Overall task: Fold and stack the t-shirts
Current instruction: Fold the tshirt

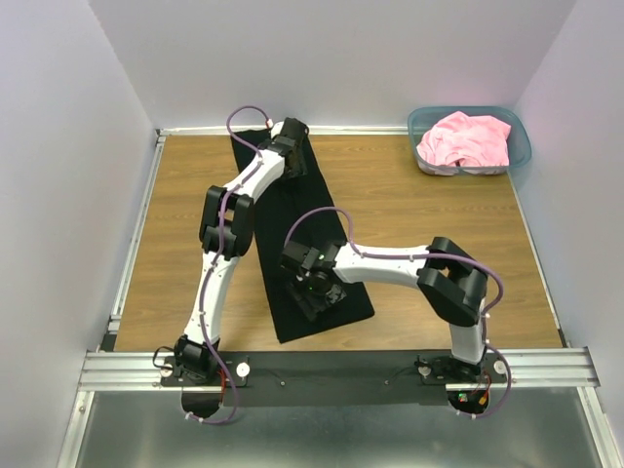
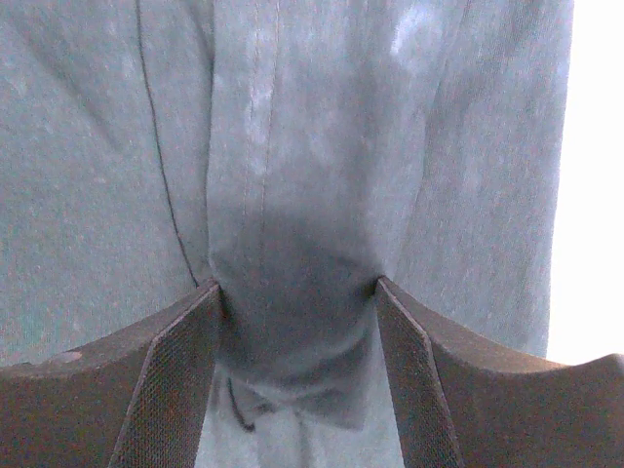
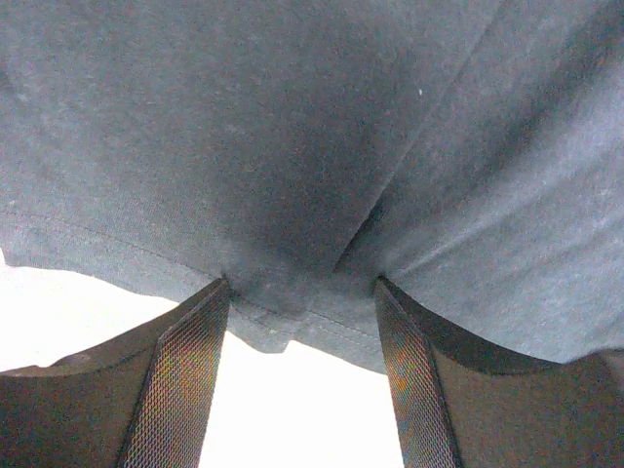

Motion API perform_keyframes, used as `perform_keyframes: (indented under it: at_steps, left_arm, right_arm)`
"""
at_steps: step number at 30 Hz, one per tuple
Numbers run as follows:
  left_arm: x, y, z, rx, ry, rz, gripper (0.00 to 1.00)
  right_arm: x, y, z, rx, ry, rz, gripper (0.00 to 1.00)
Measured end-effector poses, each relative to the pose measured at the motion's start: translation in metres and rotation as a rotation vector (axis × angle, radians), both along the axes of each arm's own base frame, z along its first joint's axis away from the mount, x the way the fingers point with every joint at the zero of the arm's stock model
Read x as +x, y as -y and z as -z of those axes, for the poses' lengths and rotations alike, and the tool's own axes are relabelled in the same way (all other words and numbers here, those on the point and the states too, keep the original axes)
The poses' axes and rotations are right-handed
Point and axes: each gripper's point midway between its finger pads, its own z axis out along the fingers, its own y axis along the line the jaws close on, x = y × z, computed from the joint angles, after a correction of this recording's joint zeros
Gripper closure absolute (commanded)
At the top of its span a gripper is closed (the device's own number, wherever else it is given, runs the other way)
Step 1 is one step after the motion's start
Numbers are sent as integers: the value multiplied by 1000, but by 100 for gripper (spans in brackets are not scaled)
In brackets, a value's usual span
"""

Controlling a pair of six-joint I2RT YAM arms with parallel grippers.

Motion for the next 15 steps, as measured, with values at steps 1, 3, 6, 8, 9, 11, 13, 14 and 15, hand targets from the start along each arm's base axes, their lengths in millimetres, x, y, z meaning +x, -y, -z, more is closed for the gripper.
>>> perform_keyframes:
  at_steps: [1,3,6,8,9,11,13,14,15]
  left_arm:
    - [4,-1,-1,4,8,7,28]
    - [14,-6,-2,9,22,19,25]
    - [19,-7,-4,9,36,41,21]
    - [21,-8,-6,3,42,51,19]
    - [21,-9,-8,2,47,55,18]
    - [16,-10,-14,-2,44,62,18]
    - [7,-12,-34,-8,53,63,18]
    - [1,-14,-49,-11,63,61,18]
    - [-5,-16,-61,-15,72,59,18]
  right_arm:
    - [2,-6,-1,9,2,-1,31]
    - [7,-18,-2,27,4,-2,30]
    - [10,-25,-3,38,9,-3,25]
    - [12,-27,-5,46,16,-5,22]
    - [15,-28,-7,50,30,-6,17]
    - [20,-29,-15,58,61,-4,7]
    - [25,-29,-28,79,95,-1,4]
    - [30,-28,-37,95,117,12,4]
    - [32,-28,-46,110,132,16,4]
